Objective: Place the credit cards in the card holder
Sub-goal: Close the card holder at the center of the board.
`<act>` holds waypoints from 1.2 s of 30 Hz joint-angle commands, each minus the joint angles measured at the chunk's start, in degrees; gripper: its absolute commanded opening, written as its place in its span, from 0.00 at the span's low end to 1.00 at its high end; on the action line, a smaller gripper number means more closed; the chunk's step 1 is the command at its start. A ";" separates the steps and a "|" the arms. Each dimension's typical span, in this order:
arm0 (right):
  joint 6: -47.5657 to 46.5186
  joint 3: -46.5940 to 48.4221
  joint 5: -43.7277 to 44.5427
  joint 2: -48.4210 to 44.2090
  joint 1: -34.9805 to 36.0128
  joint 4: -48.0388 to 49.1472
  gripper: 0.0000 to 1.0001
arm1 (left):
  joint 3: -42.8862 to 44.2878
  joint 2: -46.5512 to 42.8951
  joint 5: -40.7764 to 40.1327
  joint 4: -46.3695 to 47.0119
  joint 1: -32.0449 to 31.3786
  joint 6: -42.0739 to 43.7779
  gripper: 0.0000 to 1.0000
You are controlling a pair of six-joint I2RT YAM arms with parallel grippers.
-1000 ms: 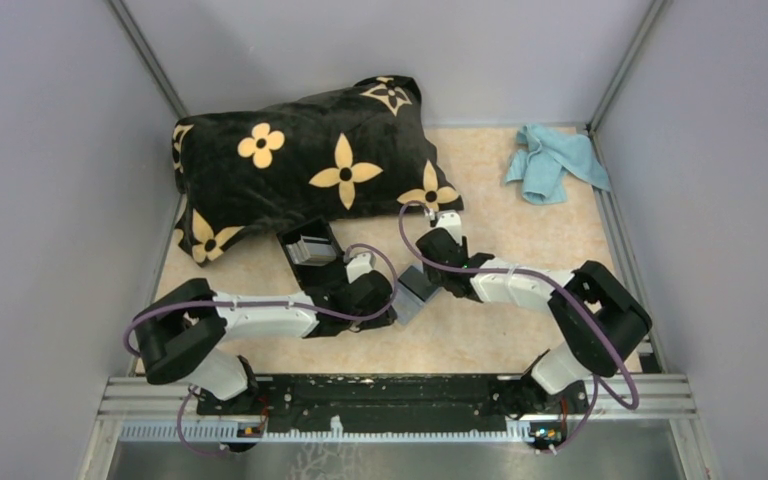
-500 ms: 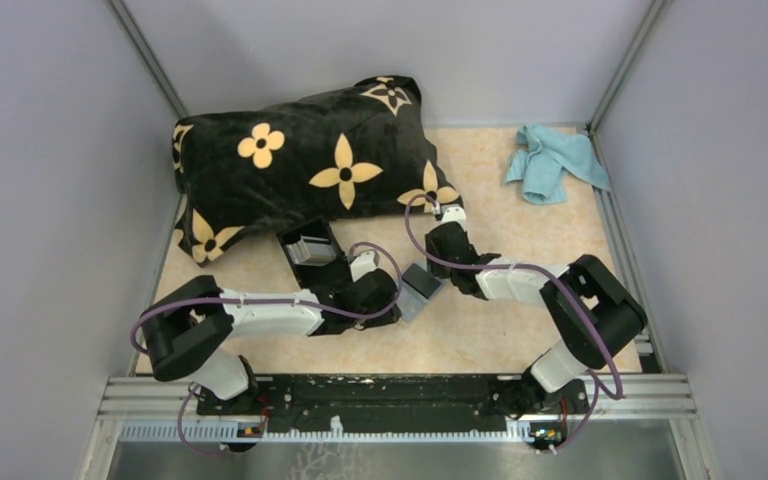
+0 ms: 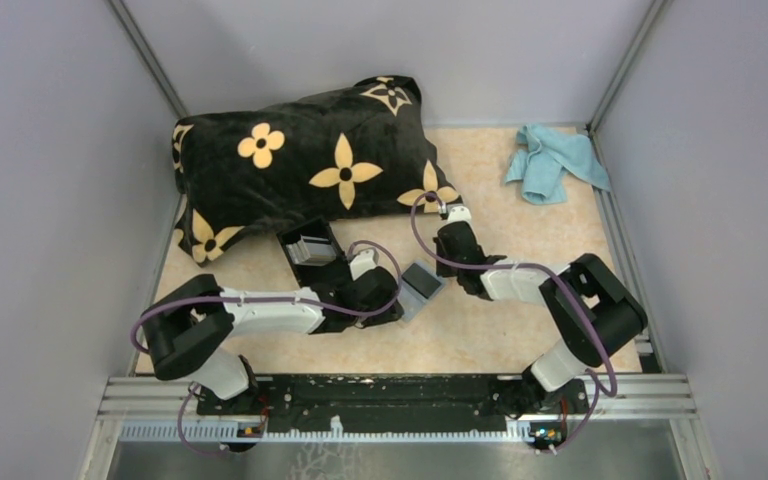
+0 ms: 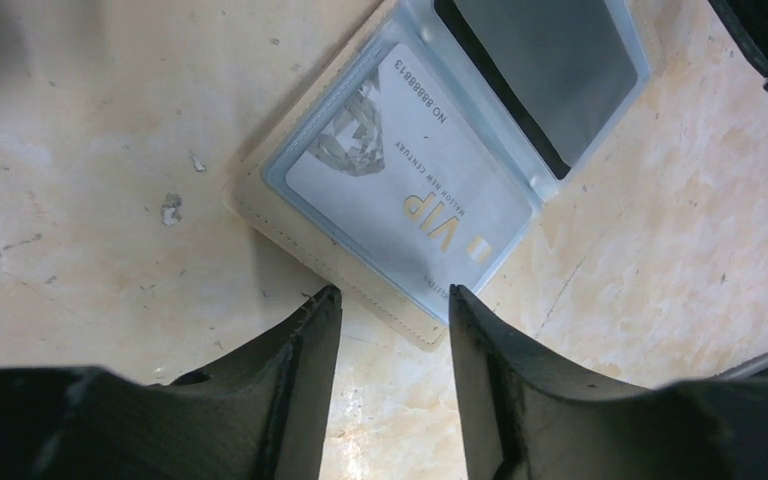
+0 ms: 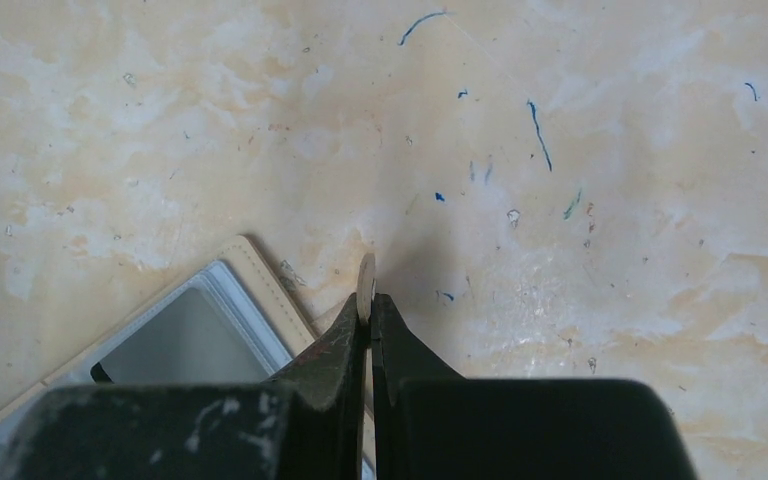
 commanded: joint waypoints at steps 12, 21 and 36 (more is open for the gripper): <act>4.46 -1.03 2.26 -12.20 -0.14 -8.30 0.00 | -5.20 -1.74 -4.33 -12.50 3.13 0.71 0.59; 4.61 0.16 2.16 -17.80 -0.15 -13.63 0.00 | -6.24 0.95 -3.31 -10.08 3.13 0.70 0.54; 6.11 4.24 2.30 -19.60 6.84 -18.19 0.00 | -4.05 7.87 0.97 -6.21 2.93 4.03 0.46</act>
